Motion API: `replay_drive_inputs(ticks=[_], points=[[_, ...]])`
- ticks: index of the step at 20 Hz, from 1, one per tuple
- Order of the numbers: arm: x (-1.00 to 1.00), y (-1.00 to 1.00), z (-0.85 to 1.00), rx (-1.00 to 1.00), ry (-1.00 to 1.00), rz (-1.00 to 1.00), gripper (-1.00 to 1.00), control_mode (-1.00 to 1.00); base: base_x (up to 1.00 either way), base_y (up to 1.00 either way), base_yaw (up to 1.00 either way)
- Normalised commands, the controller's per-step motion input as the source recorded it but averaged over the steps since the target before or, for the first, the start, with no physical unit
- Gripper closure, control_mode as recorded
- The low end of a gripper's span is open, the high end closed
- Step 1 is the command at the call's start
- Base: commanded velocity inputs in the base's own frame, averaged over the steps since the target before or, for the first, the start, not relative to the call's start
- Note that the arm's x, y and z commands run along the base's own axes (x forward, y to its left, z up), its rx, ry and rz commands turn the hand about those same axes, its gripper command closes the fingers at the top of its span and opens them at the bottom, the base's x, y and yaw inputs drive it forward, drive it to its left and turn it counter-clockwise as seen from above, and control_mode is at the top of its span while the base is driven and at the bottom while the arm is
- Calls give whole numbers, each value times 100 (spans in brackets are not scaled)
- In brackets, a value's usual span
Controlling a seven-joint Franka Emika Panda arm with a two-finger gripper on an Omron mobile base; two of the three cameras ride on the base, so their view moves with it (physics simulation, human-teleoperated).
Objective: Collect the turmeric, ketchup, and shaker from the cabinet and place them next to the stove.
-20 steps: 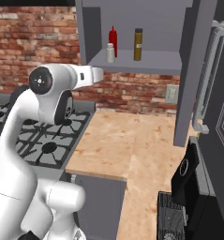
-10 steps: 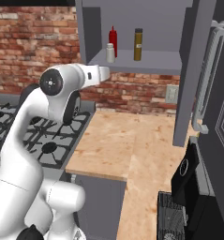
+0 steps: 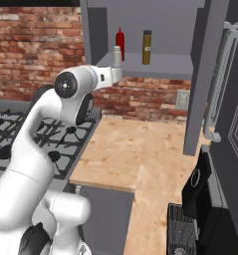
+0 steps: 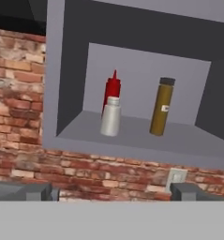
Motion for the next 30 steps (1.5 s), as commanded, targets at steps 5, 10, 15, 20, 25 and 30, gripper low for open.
replay_drive_inputs(ticks=[5, 10, 15, 20, 25, 30], points=[[73, -4, 6, 15, 3, 0, -100, -100, 0, 0, 0], [61, -1, 10, 15, 3, 0, -100, -100, 0, 0, 0], [15, -14, 0, 6, 2, 1, -100, -100, 0, 0, 0], [23, -3, 3, 0, -2, 0, -100, -100, 0, 0, 0], [21, 0, 6, -2, -5, 0, -100, -100, 0, 0, 0], [19, 0, 0, -2, 0, 0, -100, -100, 0, 0, 0]])
